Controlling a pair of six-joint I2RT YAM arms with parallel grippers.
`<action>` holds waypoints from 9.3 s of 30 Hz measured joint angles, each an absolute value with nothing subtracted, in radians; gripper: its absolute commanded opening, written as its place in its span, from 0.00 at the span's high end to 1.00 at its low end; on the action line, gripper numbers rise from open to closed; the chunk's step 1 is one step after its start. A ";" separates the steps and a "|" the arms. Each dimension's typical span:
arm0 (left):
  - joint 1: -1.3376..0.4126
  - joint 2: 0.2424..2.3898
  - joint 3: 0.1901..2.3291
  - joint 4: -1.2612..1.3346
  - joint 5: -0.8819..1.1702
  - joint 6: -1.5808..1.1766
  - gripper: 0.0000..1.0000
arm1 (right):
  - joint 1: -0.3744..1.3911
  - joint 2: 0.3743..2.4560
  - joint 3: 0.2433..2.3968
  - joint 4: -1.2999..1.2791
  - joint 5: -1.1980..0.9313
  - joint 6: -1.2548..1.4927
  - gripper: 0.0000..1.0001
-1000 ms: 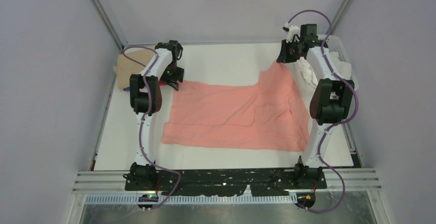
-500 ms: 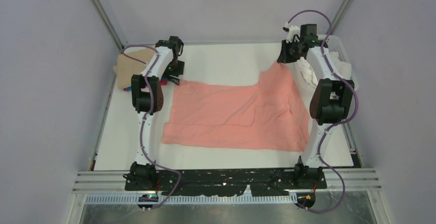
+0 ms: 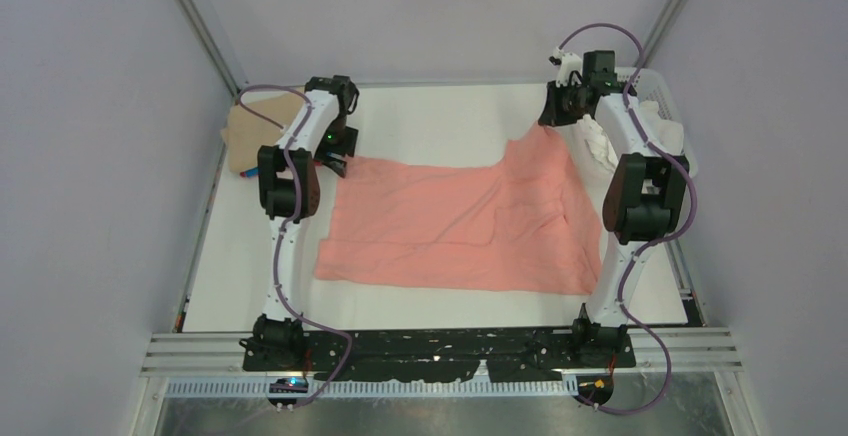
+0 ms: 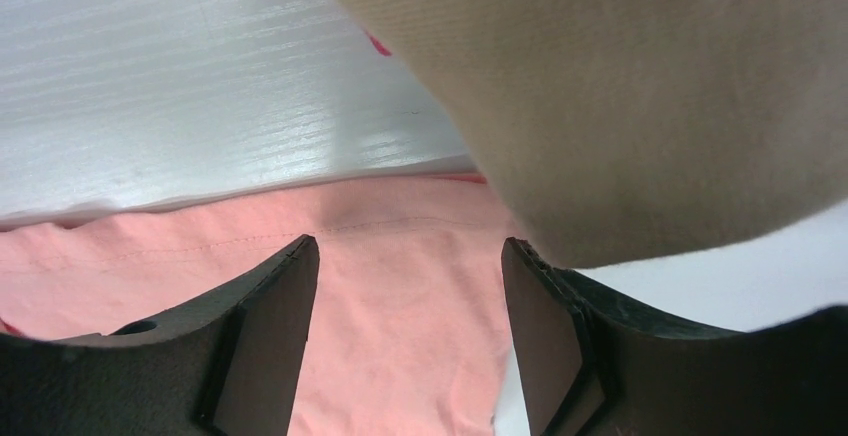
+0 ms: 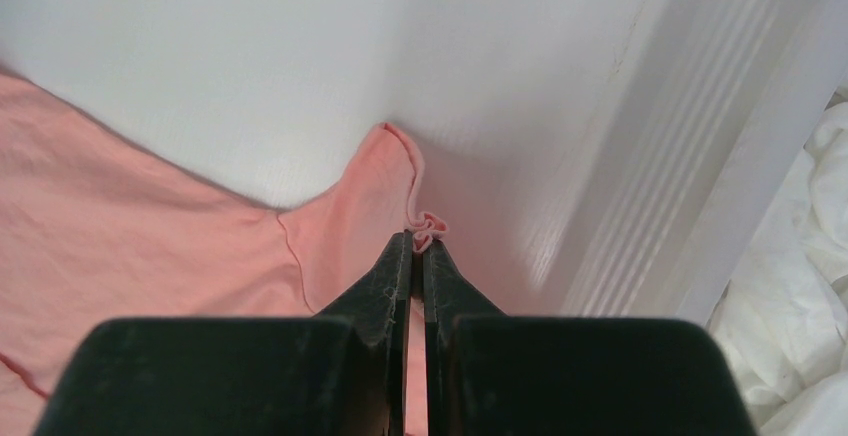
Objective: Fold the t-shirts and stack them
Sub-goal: Grab the side of the flattened tshirt furthest away from the robot with both arms, then fold the other side of the tshirt into a rectangle, then rotate the tshirt 90 degrees
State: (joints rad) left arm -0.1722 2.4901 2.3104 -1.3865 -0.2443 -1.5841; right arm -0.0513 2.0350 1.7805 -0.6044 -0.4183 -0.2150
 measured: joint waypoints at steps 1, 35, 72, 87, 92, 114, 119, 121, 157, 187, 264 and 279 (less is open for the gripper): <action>-0.172 2.490 2.312 -1.389 -0.245 -1.580 0.30 | -0.051 2.030 1.775 -0.601 -0.418 -0.215 0.94; -0.096 2.405 2.225 -1.120 -0.057 -0.280 0.14 | -0.040 1.987 1.754 -0.592 -0.426 -0.235 0.94; -0.154 2.434 2.188 -0.998 0.028 -0.644 0.55 | -0.022 1.987 1.754 -0.603 -0.360 -0.268 0.94; -0.133 2.458 2.230 -1.016 0.028 -0.634 1.00 | -0.022 1.987 1.754 -0.610 -0.360 -0.268 0.94; -0.133 2.458 2.229 -1.021 0.033 -0.606 1.00 | -0.022 1.987 1.754 -0.611 -0.360 -0.268 0.94; -0.133 1.900 1.520 -0.587 0.234 -0.406 1.00 | -0.007 1.730 1.410 -0.511 -0.322 -0.212 0.94; -0.133 1.810 1.376 -0.526 0.261 -0.384 1.00 | -0.003 1.566 1.275 -0.469 -0.310 -0.189 0.94; -0.133 1.777 1.319 -0.506 0.265 -0.384 1.00 | -0.002 1.519 1.222 -0.460 -0.302 -0.178 0.94; -0.037 1.210 0.754 -0.331 0.136 -0.550 1.00 | 0.046 1.105 0.908 -0.517 0.049 0.003 0.94; -0.034 1.098 0.566 -0.323 0.067 -0.664 1.00 | 0.046 0.912 0.727 -0.566 0.122 0.205 0.94; -0.198 1.413 0.735 -0.312 0.245 -0.643 0.00 | 0.559 0.777 0.514 -0.564 -0.252 0.444 0.05; -0.198 1.358 0.658 -0.307 0.234 -0.649 0.01 | 0.390 1.087 0.498 -0.499 0.091 0.774 0.05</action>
